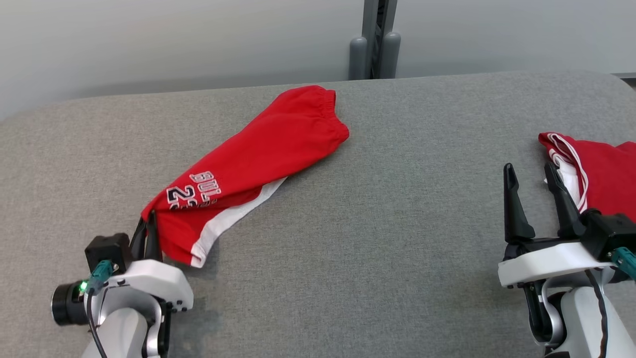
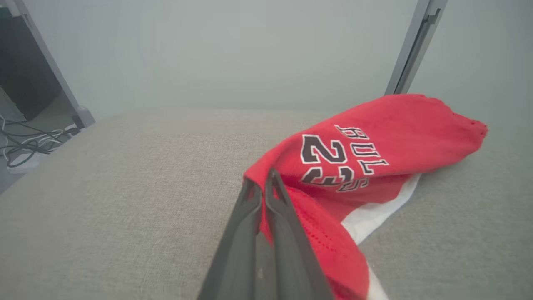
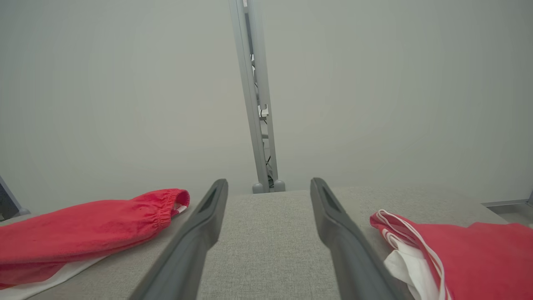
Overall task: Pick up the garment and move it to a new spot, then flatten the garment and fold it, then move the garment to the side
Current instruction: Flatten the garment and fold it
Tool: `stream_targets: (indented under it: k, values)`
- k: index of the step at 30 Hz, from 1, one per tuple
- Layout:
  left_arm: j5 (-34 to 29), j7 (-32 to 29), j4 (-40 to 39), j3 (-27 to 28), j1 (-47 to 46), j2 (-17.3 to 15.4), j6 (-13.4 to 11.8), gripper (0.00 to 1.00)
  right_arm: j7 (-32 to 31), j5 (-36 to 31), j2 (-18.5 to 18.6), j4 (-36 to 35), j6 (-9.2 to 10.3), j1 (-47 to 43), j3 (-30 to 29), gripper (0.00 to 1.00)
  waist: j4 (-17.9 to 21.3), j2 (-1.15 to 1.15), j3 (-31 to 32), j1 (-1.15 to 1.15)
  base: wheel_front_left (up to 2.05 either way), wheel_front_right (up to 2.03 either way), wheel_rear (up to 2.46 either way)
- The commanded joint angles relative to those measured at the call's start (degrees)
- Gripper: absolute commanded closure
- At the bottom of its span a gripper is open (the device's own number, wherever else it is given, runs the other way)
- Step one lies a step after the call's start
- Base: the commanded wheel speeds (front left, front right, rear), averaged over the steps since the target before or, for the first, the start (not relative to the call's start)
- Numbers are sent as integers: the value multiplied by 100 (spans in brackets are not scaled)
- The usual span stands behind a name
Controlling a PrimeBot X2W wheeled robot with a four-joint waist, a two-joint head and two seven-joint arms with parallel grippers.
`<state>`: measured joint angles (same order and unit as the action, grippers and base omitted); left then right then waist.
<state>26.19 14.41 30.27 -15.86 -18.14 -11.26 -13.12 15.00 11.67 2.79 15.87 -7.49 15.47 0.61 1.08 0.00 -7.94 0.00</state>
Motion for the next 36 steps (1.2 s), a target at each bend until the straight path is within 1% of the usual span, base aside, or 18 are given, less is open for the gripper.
stream_targets:
  k: [1, 2, 3, 4, 8, 11, 13, 16, 20, 23, 26, 28, 30, 36]
  values:
    - [-36, -46, 64, -21, 65, -63, -19, 100, 27, 33, 28, 30, -1, -72, 12, 0, -26, 0, 9, 0, 0, 0, 0]
    - [-64, -115, 119, -67, 99, -80, -3, 100, 27, 32, 28, 41, -1, -64, 21, 0, -44, 0, 14, 0, 0, 0, 0]
    - [-102, -185, 171, -125, 115, -112, 0, 22, 27, 35, 28, 55, -1, -59, 34, 0, -58, 0, 20, 0, 0, 0, 0]
    - [-85, -208, 189, -147, 106, -107, 15, 0, 27, 29, 29, 70, -1, -55, 47, 0, -74, 0, 25, 0, 0, 0, 0]
    - [-63, -186, 229, -203, 114, -41, 31, 0, 27, 1, 29, 116, -1, -60, 62, 0, -165, 0, 58, 0, 0, 0, 0]
    - [-64, -109, 174, -175, 130, 2, -47, 0, 27, -24, 28, 155, -1, -64, 81, 0, -242, 0, 95, 0, 0, 0, 0]
    - [-68, -33, 64, -107, 149, 20, -99, 0, 27, -30, 29, 169, -1, -66, 82, 0, -300, 0, 128, 0, 0, 0, 0]
    - [-100, 45, -185, -22, 222, 57, -94, 0, 27, -37, 28, 193, -1, -74, 90, 0, -396, 0, 180, 0, 0, 0, 0]
    - [-300, 78, -701, 3, 325, 111, 47, 0, 27, -8, 29, 244, -1, -91, 92, 0, -557, 0, 243, 0, 0, 0, 0]
    - [-630, 76, -1175, 69, 554, 174, 69, 0, 27, 31, 28, 283, -1, -108, 109, 0, -703, 0, 283, 0, 0, 0, 0]
    - [-860, 78, -1482, 143, 797, 313, 101, 0, 27, 64, 30, 346, -1, -117, 113, 0, -856, 0, 323, 0, 0, 0, 0]
    - [-913, 79, -1588, 219, 971, 421, 136, 0, 27, 93, 29, 410, -1, -105, 120, 0, -961, 0, 336, 0, 0, 0, 0]
    - [-1019, 80, -1625, 284, 1184, 551, 224, 0, 27, 38, 59, 543, -1, -43, 156, 0, -1131, 0, 339, 0, 0, 0, 0]
    - [-1208, 80, -1576, 238, 1246, 691, 480, 0, 26, 40, 177, 1058, -1, 347, 271, 0, -1521, 0, 219, 0, 0, 0, 0]
